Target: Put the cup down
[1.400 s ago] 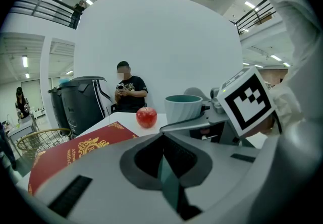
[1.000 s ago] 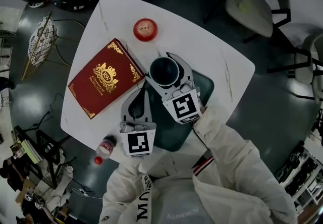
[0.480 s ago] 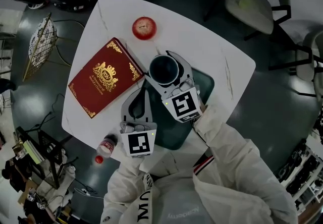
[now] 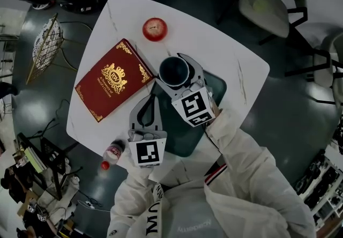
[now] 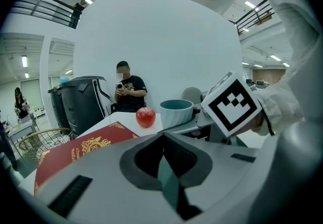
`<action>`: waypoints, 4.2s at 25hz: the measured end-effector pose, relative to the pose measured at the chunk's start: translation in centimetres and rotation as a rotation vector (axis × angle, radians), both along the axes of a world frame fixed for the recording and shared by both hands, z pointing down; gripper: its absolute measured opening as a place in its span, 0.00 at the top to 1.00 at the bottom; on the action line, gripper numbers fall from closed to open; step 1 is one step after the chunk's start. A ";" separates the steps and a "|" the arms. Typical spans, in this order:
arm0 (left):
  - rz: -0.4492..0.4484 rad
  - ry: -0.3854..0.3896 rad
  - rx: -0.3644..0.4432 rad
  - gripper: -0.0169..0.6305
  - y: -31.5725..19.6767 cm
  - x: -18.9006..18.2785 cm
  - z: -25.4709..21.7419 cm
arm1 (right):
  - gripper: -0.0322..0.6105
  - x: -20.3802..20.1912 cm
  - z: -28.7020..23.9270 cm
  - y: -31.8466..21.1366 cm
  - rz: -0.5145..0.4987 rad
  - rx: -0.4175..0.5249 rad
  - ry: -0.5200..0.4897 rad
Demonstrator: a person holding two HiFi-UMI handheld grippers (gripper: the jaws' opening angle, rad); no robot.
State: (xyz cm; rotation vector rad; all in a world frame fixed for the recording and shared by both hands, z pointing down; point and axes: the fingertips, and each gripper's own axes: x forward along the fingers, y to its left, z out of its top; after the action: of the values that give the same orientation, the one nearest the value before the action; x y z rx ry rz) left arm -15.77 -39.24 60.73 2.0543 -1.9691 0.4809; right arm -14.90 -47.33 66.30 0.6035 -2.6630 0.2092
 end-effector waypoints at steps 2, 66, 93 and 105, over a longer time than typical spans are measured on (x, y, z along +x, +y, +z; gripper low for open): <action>0.000 0.003 0.001 0.96 0.1 0.0 -0.1 | 0.36 0.0 0.0 0.0 -0.007 -0.012 0.010; 0.183 -0.082 0.206 0.96 32.3 5.0 -16.0 | 0.21 14.4 -17.0 32.6 0.326 0.067 -0.019; 0.235 -0.052 0.236 0.96 41.0 4.8 -18.2 | 0.31 16.2 -21.1 44.1 0.395 0.097 -0.094; 0.264 -0.034 0.230 0.96 41.2 7.3 -19.3 | 0.76 19.9 -22.8 44.7 0.496 0.071 -0.131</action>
State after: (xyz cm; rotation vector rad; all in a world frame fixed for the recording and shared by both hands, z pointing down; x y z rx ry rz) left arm -8.48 1.98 41.40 2.4826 -1.8542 0.3551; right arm 5.02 -2.62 43.51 1.3103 -2.6034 0.3002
